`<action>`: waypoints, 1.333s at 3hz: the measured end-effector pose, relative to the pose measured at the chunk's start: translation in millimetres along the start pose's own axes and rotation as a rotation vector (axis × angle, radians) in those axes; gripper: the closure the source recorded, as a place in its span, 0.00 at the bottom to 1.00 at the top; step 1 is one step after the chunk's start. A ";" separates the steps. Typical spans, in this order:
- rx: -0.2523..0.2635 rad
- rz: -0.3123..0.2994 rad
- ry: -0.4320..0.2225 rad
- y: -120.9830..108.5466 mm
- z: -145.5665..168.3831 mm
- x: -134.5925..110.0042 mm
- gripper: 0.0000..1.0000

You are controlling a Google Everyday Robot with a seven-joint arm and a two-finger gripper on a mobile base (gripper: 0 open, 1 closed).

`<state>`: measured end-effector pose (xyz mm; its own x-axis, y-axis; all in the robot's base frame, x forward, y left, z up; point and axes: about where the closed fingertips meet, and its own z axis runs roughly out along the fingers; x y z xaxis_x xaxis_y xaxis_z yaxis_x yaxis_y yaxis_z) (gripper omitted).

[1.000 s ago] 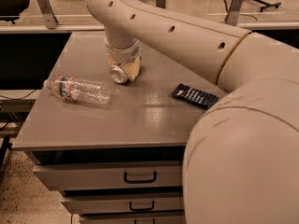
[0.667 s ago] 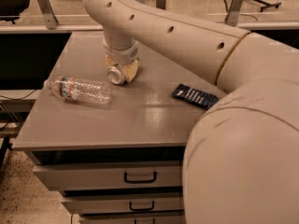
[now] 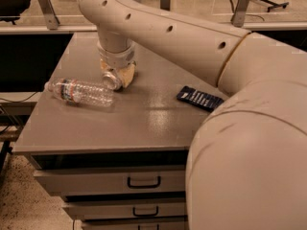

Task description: Move 7up can near water bottle

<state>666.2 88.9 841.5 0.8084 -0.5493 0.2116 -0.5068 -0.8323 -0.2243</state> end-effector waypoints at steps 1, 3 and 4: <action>0.001 -0.027 -0.037 -8.4 -16.4 -23.7 1.00; -0.029 -0.044 -0.058 -6.8 -26.0 -42.5 0.83; -0.041 -0.041 -0.064 -4.0 -23.6 -44.3 0.60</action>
Offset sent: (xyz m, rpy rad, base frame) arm -0.0496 0.0315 0.0273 0.0004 0.0633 0.0551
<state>625.4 114.8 855.4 0.8453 -0.5103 0.1582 -0.4841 -0.8569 -0.1772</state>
